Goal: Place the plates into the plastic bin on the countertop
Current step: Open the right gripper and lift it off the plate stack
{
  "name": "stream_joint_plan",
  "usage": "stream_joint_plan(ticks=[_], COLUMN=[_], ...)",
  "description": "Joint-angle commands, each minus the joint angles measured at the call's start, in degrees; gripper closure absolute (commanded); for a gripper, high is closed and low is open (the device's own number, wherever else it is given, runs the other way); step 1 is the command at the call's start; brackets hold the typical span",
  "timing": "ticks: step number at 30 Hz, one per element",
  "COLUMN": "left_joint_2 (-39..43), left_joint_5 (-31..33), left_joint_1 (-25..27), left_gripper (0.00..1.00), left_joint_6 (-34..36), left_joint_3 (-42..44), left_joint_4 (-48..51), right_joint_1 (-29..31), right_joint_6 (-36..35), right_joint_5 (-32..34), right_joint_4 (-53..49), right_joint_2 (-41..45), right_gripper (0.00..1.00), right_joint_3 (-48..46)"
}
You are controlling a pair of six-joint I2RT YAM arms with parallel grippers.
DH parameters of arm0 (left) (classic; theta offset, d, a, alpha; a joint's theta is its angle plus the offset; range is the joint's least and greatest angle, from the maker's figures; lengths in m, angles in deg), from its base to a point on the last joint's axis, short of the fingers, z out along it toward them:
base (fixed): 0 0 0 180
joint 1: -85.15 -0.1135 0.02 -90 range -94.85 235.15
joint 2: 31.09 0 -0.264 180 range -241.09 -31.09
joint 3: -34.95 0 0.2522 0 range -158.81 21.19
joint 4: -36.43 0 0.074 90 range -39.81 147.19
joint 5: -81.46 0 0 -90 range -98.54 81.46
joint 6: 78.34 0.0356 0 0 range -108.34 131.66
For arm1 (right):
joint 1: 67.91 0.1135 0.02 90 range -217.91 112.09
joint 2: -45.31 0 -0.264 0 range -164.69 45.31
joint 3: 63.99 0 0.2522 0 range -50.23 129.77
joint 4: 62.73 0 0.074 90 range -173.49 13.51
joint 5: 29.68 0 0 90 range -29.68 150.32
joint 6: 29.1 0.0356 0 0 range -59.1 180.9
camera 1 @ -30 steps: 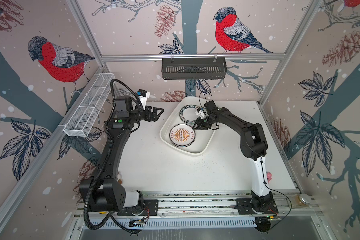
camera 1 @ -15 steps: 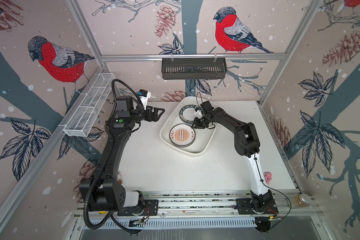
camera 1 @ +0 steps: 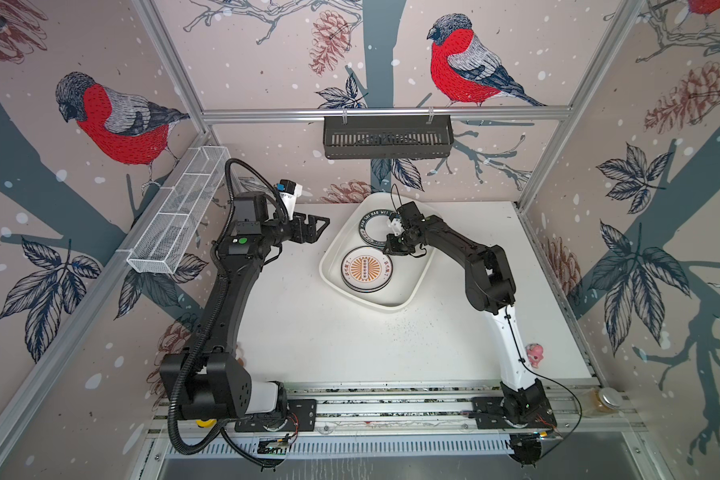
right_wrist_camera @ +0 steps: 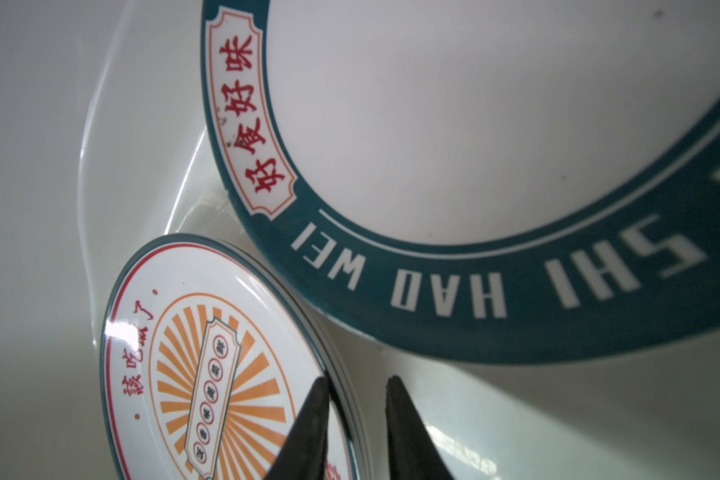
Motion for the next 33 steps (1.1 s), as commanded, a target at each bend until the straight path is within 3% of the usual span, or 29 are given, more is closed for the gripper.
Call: stream_joint_plan(ticks=[1, 17, 29, 33], left_joint_2=[-0.15, -0.10, 0.07, -0.03], left_joint_5=[-0.94, -1.12, -0.88, -0.95], left_joint_1=[0.02, 0.36, 0.45, 0.45], left_gripper=[0.08, 0.08, 0.08, 0.08], left_joint_6=[0.31, 0.17, 0.31, 0.22], left_joint_3=[-0.18, -0.01, -0.15, -0.28], left_joint_4=[-1.77, -1.90, -1.64, -1.73], right_joint_1=[-0.17, 1.76, 0.23, -0.99], right_joint_6=[0.61, -2.42, 1.16, 1.37], right_joint_5=[-1.72, -3.51, 0.22, 2.32], right_joint_4=[1.49, -2.29, 6.99, 2.65], right_joint_2=[0.70, 1.44, 9.32, 7.36], right_gripper=[0.74, 0.74, 0.70, 0.73], right_joint_3=[-0.20, -1.47, -6.38, -4.33])
